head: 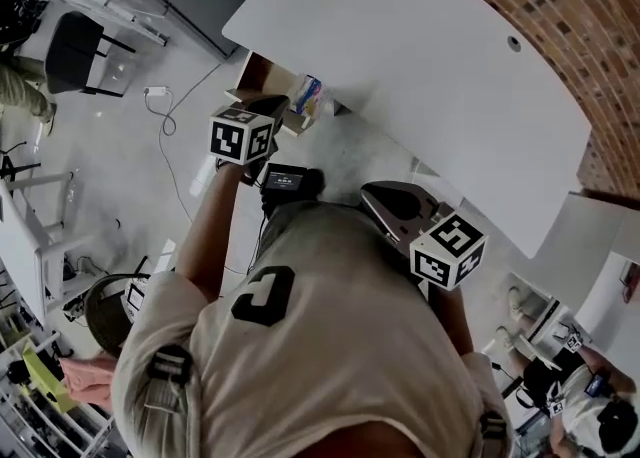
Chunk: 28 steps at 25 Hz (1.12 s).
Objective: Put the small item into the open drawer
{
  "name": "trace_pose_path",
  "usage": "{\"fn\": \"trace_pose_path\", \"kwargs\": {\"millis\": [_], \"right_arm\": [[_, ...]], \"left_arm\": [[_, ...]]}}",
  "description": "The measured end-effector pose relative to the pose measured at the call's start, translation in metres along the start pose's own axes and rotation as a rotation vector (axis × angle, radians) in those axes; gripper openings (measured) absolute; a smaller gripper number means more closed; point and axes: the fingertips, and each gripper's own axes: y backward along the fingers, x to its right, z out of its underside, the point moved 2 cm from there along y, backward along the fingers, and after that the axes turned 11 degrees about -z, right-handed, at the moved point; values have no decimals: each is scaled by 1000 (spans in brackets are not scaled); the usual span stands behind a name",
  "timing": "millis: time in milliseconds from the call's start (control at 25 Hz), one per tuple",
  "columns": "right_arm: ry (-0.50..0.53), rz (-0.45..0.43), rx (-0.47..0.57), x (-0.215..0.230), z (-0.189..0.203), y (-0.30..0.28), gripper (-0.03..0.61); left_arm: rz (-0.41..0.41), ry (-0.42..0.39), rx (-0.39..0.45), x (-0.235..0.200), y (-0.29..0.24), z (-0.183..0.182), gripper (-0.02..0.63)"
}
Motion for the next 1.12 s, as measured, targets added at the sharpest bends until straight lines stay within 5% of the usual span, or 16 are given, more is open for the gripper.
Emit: {"fn": "trace_pose_path", "kwargs": {"millis": [560,1000,1120], "right_arm": [[-17,85,-58,-14,-24,-96,3],[-54,40,-68,9,-36,-91,3],[-52,4,-59,18,-37,-82,4]], "left_arm": [[-28,-13,-90,-124,-13,60,6],[-95,57,-138,-140,-56,62,6],[-135,17,-145,-132,-73,60,6]]}}
